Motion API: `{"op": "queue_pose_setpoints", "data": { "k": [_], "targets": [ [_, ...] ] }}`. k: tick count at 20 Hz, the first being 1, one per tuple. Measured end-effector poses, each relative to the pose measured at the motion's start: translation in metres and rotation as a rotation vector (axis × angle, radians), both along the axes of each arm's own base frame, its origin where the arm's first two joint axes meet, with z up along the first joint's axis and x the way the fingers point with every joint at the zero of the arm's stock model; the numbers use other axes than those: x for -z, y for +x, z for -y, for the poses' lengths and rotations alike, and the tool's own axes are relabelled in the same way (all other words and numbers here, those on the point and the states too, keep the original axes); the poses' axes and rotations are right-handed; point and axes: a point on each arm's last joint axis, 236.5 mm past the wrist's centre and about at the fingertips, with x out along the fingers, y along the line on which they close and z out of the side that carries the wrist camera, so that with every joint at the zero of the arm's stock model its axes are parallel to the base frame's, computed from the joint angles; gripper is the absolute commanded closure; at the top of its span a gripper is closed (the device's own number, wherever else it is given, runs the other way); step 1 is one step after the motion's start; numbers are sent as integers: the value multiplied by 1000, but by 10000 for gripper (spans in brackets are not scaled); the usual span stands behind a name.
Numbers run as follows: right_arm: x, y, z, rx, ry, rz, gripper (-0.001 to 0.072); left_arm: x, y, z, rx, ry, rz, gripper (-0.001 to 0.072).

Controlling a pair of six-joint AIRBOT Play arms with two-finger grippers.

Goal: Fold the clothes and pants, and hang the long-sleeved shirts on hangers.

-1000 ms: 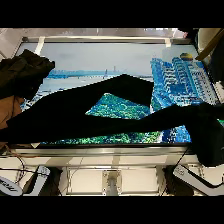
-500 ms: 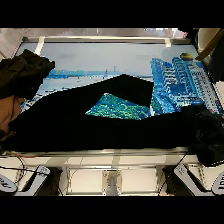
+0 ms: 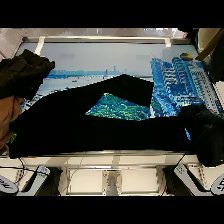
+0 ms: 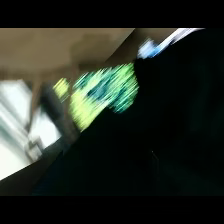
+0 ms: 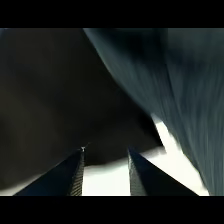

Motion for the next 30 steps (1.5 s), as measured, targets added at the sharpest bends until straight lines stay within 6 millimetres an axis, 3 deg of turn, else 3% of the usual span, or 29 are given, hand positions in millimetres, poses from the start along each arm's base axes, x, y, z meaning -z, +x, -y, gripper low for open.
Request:
{"op": "queue_pose_setpoints", "data": {
  "k": [2, 4, 7, 10, 15, 18, 19, 20, 21, 22, 26, 30],
  "targets": [
    [-34, 43, 0, -4, -28, 158, 413, -29, 36, -5, 19, 32, 129, 89],
    [-49, 75, -12, -37, -17, 236, 396, -25, 55, -3, 58, 12, 130, 90],
    [-44, 111, -42, -100, 52, 259, 396, 20, 59, 1, 70, -116, 12, 90],
    [-30, 134, -70, -149, 109, 240, 396, 59, 52, 0, 31, -236, -75, 90],
    [-21, 155, -99, -191, 138, 242, 396, 96, 38, -11, -44, -345, -137, 101],
    [-20, 161, -107, -189, 145, 247, 397, 112, 54, -9, -59, -422, -82, 102],
    [-20, 163, -110, -188, 148, 250, 397, 114, 64, -7, -58, -444, -48, 153],
    [-20, 164, -111, -188, 149, 249, 397, 116, 75, -8, -62, -459, -8, 306],
    [-20, 165, -113, -188, 150, 250, 398, 118, 84, -7, -65, -469, 23, 569],
    [-20, 166, -115, -190, 155, 250, 398, 117, 93, -8, -63, -471, 51, 696],
    [-21, 167, -118, -187, 158, 251, 399, 101, 126, -3, 20, -438, 167, 696],
    [-21, 167, -119, -184, 160, 250, 404, 37, 165, 5, 184, -332, 400, 696]
  ]
}}
